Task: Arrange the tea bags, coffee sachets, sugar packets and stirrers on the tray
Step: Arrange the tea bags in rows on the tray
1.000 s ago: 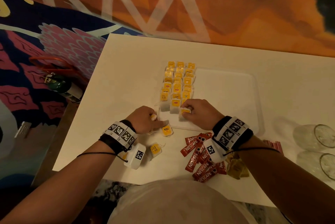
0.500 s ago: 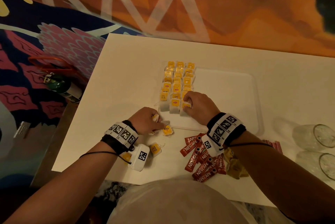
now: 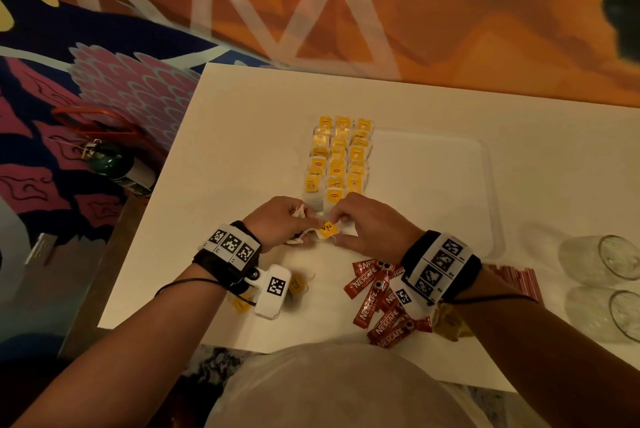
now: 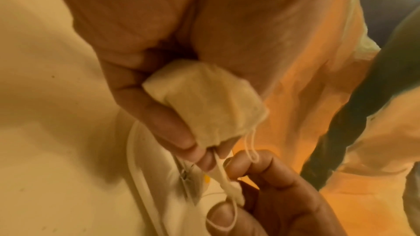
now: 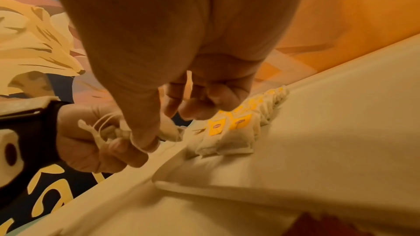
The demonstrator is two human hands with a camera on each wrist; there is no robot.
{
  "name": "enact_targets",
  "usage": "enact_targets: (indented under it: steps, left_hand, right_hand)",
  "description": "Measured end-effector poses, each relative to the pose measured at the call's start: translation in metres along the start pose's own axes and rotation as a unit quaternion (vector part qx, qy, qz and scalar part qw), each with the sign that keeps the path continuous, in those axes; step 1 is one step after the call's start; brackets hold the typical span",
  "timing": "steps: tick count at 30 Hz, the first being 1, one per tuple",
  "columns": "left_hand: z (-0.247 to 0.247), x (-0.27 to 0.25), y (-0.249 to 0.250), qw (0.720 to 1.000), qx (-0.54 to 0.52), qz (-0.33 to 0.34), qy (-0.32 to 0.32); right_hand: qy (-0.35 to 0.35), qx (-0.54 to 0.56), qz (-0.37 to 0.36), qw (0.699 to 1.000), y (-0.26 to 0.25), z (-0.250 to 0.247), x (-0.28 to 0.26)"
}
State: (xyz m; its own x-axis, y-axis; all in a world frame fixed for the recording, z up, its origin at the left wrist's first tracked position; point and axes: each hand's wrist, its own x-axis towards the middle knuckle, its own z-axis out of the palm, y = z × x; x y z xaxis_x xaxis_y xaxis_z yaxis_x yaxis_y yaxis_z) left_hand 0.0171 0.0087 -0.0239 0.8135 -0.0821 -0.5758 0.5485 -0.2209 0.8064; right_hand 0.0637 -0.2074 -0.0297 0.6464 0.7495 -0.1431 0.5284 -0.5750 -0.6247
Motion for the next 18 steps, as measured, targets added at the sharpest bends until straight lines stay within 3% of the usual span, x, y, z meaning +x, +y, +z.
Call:
enact_targets:
  steps: [5, 9, 13, 18]
  left_hand:
    - [0.0028, -0.0011, 0.0044, 0.999, -0.018, 0.029, 0.004]
    - [0.0014, -0.003, 0.0075, 0.996, -0.053, 0.065, 0.013]
    - [0.0027, -0.0033, 0.0058, 0.991, 0.035, 0.126, 0.009]
    - [0.0018, -0.002, 0.0042, 0.986, 0.083, 0.145, 0.006]
  right_hand:
    - [0.053, 0.026, 0.002, 0.998, -0.0043, -0.0012, -0.0024]
    - [0.09, 0.092, 0.054, 0.99, -0.0072, -0.0059, -0.0034]
    - [0.097, 0.153, 0.08, 0.98, -0.0098, -0.0029, -0.0034]
    - [0.083, 0.174, 0.048, 0.98, -0.0089, -0.0009, -0.003]
